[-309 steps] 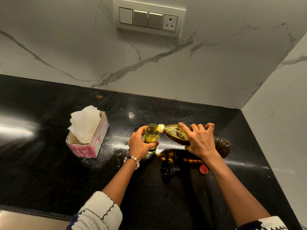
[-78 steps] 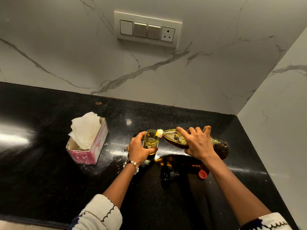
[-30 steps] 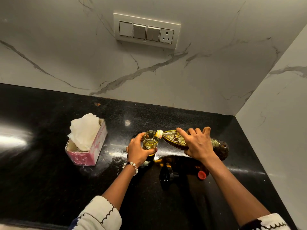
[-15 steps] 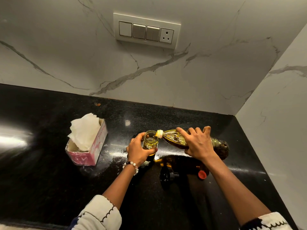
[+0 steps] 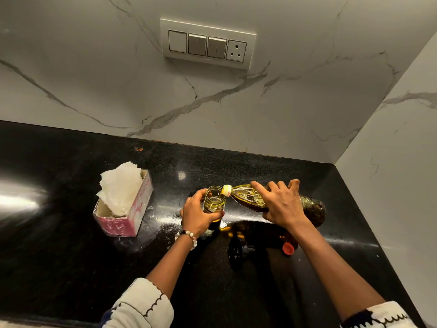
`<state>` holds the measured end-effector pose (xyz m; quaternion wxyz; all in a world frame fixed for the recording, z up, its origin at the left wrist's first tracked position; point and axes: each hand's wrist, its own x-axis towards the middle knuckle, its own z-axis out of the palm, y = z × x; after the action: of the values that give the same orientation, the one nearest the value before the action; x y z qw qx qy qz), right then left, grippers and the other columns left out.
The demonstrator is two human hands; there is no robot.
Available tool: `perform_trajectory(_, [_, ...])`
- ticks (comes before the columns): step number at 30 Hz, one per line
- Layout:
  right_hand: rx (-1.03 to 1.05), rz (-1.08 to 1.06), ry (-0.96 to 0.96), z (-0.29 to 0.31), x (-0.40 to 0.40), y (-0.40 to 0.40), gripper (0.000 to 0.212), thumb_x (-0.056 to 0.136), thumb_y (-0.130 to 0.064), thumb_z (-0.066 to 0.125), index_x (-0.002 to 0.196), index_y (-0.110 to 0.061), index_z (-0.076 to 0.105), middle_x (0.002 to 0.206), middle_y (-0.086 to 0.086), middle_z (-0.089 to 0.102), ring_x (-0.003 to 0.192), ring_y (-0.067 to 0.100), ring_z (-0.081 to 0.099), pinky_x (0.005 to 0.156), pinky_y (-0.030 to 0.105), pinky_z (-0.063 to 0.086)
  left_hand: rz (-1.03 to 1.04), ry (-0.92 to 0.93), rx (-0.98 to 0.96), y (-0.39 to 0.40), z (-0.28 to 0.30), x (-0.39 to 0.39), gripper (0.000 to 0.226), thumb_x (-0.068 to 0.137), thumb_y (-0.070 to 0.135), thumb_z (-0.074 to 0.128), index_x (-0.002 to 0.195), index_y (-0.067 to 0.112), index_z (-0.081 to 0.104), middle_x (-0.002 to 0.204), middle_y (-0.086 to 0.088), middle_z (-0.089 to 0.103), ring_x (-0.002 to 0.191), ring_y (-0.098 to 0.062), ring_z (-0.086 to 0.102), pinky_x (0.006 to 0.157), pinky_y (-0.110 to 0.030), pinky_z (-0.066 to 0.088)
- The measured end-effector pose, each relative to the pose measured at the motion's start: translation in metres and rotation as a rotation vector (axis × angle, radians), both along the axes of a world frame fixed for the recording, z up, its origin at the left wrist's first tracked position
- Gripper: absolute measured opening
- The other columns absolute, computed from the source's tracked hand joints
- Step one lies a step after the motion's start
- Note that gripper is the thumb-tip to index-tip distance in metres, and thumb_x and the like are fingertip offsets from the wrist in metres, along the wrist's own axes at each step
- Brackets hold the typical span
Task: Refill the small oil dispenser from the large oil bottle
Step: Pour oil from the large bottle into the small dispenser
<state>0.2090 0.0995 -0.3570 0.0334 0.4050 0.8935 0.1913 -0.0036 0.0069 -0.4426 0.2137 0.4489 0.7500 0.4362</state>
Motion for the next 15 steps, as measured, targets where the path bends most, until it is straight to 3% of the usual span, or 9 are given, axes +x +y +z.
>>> perform_trajectory(7, [-0.005, -0.002, 0.004, 0.0009, -0.0008, -0.0003, 0.097, 0.062, -0.043, 0.080, 0.144, -0.032, 0.029, 0.105, 0.007, 0.064, 0.090, 0.028, 0.061, 0.079, 0.042, 0.027, -0.001, -0.007, 0.008, 0.0003, 0.0021, 0.0002, 0.083, 0.043, 0.064, 0.065, 0.119, 0.030, 0.057, 0.107, 0.010, 0.063, 0.104, -0.015, 0.053, 0.091, -0.046, 0.044])
perform_trajectory(15, [-0.001, 0.002, 0.014, 0.0030, -0.0018, -0.0017, 0.094, 0.069, -0.044, 0.075, 0.146, -0.033, 0.022, 0.114, 0.007, 0.061, 0.098, 0.027, 0.058, 0.081, 0.042, 0.025, -0.002, 0.000, -0.003, -0.0002, 0.0032, 0.0006, 0.082, 0.045, 0.063, 0.068, 0.119, 0.031, 0.057, 0.108, 0.010, 0.064, 0.105, -0.015, 0.054, 0.091, -0.045, 0.044])
